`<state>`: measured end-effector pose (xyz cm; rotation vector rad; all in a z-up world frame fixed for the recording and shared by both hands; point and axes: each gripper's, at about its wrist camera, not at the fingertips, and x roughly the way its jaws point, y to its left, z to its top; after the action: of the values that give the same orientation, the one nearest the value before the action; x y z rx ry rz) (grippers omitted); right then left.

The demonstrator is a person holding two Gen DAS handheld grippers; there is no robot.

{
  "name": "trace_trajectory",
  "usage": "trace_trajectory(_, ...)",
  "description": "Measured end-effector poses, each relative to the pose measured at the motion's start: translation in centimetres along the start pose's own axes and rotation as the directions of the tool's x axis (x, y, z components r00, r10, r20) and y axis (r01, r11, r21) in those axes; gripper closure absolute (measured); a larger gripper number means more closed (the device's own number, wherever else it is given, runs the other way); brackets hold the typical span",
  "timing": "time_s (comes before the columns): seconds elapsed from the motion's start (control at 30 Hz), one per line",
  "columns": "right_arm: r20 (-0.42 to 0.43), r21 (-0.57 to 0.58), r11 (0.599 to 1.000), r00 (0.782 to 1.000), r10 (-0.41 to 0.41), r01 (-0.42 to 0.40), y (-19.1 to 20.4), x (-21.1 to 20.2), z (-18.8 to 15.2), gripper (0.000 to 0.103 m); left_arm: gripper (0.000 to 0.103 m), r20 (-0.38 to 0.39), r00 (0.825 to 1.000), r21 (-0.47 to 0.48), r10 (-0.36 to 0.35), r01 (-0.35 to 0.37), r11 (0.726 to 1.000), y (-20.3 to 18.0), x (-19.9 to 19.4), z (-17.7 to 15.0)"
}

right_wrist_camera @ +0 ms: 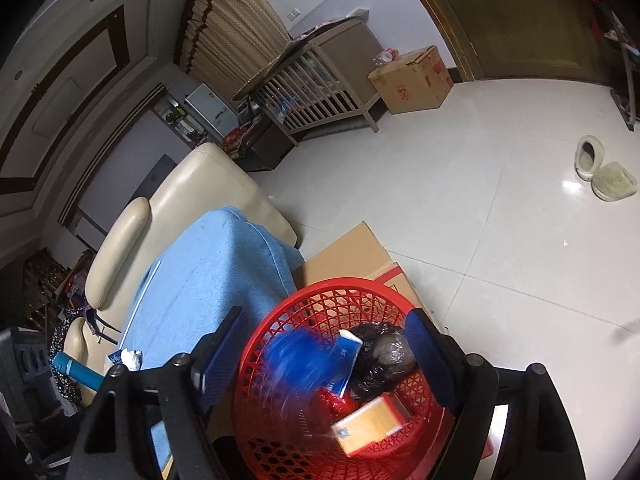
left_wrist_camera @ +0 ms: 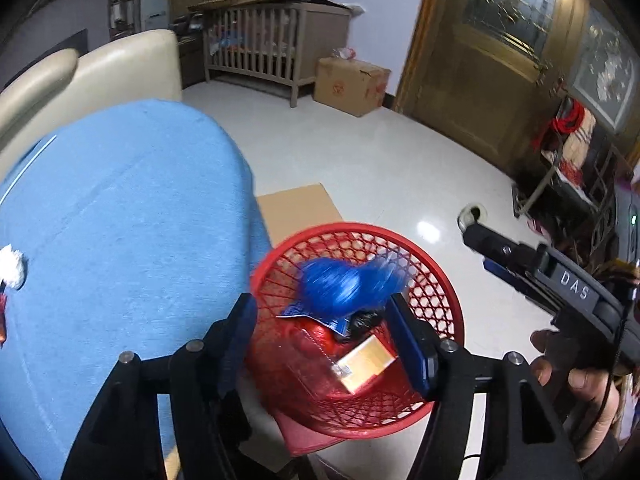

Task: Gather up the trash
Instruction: 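Open right tool to drop the box while left tool drops the blue bag into the basket, then move both open tools back over the orange bag and white tissue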

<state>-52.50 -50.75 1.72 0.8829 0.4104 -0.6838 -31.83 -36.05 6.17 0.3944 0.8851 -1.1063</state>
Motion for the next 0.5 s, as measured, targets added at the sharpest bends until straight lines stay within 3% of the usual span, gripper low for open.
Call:
trace_trajectory(0.3, -0.034, -0.048, 0.998, 0.999, 0.036, -0.038, 2.7, 0.6, -0.9, 0.019, 0.035, 0.085, 0.993, -0.169, 0.084, -0.069, 0.983, 7.3, -4.5, -1.3)
trace_trajectory(0.5, -0.09, -0.098, 0.993, 0.994, 0.056, -0.065, 5.3, 1.7, -2.3, 0.019, 0.035, 0.094, 0.974, -0.291, 0.205, -0.17, 0.941, 13.0, -7.2, -4.2)
